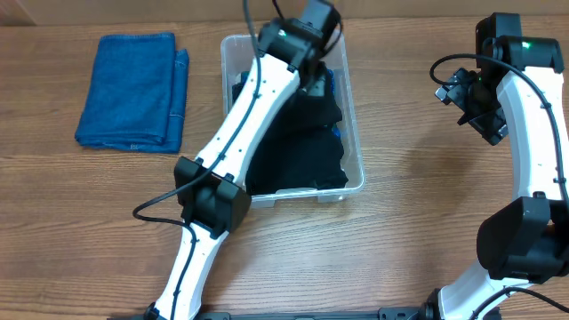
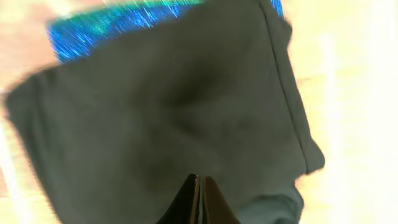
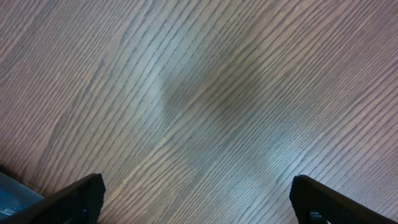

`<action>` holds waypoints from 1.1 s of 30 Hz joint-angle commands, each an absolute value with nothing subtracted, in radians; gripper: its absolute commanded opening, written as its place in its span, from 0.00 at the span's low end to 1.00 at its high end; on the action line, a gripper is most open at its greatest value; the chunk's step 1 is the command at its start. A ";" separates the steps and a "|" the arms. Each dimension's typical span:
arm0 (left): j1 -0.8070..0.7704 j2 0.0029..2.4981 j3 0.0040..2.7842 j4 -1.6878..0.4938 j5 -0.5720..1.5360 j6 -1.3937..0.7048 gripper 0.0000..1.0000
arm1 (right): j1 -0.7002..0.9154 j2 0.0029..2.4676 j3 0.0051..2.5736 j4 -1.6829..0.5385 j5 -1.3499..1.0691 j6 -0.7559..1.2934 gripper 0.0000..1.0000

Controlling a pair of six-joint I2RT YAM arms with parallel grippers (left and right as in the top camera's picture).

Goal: Pack container
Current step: 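Press the black cloths flat inside the container with the left gripper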

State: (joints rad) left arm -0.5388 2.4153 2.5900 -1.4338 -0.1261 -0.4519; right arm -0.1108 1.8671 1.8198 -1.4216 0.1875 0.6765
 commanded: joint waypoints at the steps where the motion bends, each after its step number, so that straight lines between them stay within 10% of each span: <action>1: -0.537 2.436 2.460 -1.428 -0.030 -0.505 0.05 | -0.113 1.848 1.819 -1.418 0.201 0.682 1.00; 33: -0.487 2.587 2.530 -1.155 -0.138 -0.453 0.04 | -0.113 1.848 1.819 -1.418 0.201 0.682 1.00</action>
State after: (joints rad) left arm -0.4862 2.5500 2.5389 -1.1534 -0.1226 -0.4606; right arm -0.1108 1.8675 1.8198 -1.4220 0.1879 0.6769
